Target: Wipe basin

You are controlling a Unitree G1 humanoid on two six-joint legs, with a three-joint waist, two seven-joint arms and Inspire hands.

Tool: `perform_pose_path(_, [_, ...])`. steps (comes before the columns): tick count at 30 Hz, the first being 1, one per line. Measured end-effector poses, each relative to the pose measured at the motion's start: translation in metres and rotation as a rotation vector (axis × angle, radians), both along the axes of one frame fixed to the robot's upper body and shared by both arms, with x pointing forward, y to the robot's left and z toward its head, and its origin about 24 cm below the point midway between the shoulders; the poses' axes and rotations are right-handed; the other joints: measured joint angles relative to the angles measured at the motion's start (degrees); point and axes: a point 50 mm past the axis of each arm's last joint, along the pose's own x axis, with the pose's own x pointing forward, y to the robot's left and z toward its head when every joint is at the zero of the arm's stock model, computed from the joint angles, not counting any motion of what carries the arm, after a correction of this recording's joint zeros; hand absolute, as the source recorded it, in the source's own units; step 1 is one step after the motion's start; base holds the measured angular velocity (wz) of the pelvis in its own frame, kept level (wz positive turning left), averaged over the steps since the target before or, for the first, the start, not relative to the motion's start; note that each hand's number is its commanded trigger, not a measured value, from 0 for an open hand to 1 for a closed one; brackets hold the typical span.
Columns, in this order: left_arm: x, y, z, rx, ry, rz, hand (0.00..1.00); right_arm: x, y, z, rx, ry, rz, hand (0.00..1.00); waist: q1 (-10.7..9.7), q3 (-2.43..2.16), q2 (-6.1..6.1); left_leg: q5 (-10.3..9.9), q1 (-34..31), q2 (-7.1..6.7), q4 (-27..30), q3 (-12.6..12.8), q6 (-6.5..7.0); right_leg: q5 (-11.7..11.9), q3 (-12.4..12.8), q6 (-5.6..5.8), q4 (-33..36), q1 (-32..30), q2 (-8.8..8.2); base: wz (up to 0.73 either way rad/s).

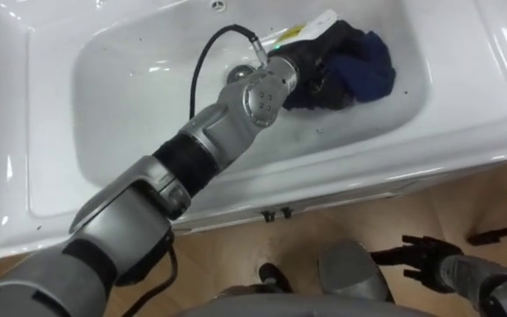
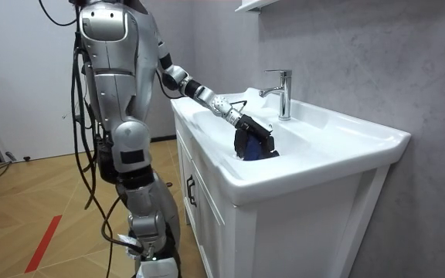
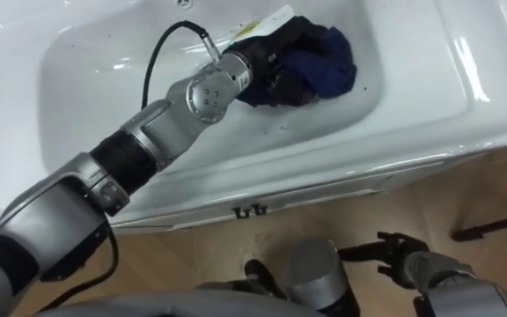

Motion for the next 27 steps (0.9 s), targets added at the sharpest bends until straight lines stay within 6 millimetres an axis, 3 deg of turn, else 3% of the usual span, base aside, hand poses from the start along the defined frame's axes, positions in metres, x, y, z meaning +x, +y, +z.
perform_pose_path(4, [-0.005,-0.006,0.0,-0.018,0.009,-0.05,1.0,0.001,0.0,0.0,0.018,-0.012,-0.018,0.0,-0.02,0.06,-0.1,-0.02,0.03,0.1,0.24,-0.07,0.02,0.01,-1.07,-0.02,-0.18,0.93,-0.08,0.14])
perform_pose_path(10, [-0.01,-0.002,-0.007,-0.051,0.037,-0.063,1.0,0.001,0.002,0.0,0.04,-0.023,-0.039,0.0,0.02,1.05,-1.59,-0.02,0.36,0.12,0.39,-0.15,0.03,0.01,-1.21,-0.02,-0.43,1.37,-0.06,0.01])
perform_pose_path(11, [-0.01,-0.001,-0.009,-0.049,0.04,-0.063,1.0,0.001,0.002,0.0,0.038,-0.02,-0.031,0.0,-0.01,1.05,-1.91,-0.03,0.22,0.13,0.5,-0.14,0.04,0.0,-1.19,-0.01,-0.99,1.29,-0.03,-0.04])
perform_pose_path(17, [-0.021,0.024,-0.046,-0.043,0.107,-0.011,1.0,-0.017,0.002,-0.005,0.048,0.015,-0.042,0.0,0.15,0.78,-4.6,-0.04,2.62,0.25,0.03,-0.08,0.04,0.14,-0.32,0.02,-2.69,3.8,0.74,-0.05])
perform_pose_path(18, [-0.024,0.031,-0.055,-0.047,0.125,0.013,1.0,-0.02,0.001,-0.006,0.044,0.025,-0.039,0.0,0.08,0.51,-4.94,-0.05,3.08,0.29,0.13,-0.18,0.04,0.23,-0.6,-0.07,-3.34,4.65,0.81,-0.04])
perform_pose_path(19, [-0.026,0.035,-0.06,-0.044,0.133,0.022,1.0,-0.021,0.0,-0.006,0.045,0.024,-0.045,0.0,0.1,0.14,-4.63,-0.06,3.25,0.36,0.19,-0.17,0.04,0.25,-0.85,-0.09,-3.48,4.93,0.83,0.0])
perform_pose_path(26, [-0.027,0.066,-0.085,0.071,0.132,0.109,1.0,-0.025,-0.004,-0.006,0.058,-0.005,-0.119,0.0,0.57,-0.4,-4.14,-0.14,6.62,0.48,-1.12,0.14,0.1,0.63,-0.77,-0.08,-5.34,8.62,1.52,-0.01])
perform_pose_path(27, [-0.028,0.074,-0.091,0.098,0.141,0.129,1.0,-0.025,-0.005,-0.005,0.056,-0.009,-0.121,0.0,1.52,-0.78,-3.65,-0.27,7.61,0.27,-1.79,0.14,-0.08,0.64,-0.43,-0.11,-5.5,9.16,1.69,-0.24])
